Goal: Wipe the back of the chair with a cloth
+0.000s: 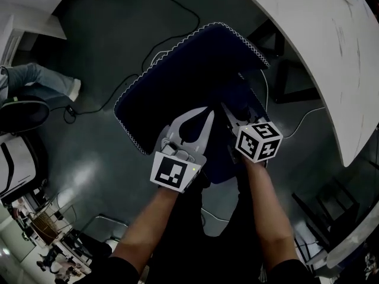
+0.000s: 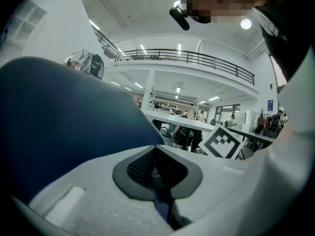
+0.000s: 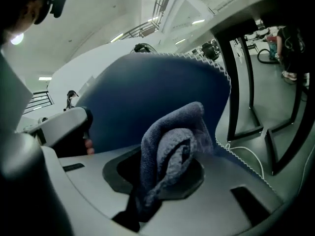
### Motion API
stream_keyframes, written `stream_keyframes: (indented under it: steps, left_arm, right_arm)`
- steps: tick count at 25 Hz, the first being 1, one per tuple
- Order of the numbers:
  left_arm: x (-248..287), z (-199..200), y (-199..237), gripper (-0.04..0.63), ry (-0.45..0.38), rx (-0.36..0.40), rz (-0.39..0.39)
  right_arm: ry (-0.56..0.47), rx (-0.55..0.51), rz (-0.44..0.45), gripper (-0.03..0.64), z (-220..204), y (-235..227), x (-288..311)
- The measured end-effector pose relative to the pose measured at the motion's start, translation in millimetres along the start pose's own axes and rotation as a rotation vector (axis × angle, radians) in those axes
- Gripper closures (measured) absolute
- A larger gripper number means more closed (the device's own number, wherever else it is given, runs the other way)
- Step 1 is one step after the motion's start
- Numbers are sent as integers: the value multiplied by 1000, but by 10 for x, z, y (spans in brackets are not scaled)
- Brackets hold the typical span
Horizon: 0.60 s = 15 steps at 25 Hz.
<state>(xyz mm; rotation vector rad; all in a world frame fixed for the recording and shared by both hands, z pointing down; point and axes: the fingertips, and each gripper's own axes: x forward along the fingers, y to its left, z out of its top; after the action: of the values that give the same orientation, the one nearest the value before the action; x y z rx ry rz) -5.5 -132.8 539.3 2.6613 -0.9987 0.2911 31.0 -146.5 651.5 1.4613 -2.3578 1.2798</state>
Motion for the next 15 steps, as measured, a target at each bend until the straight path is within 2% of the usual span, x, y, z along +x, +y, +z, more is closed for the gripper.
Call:
stream_keyframes:
  steps: [9,15]
  left_arm:
    - [89,-531,113,588,-3,7,19]
    - [127,-798,256,588,-5,9,48]
  right_arm:
    - [96,72,-2,534,-774,-433,507]
    - [155,106,12,534,-1085,-598,826]
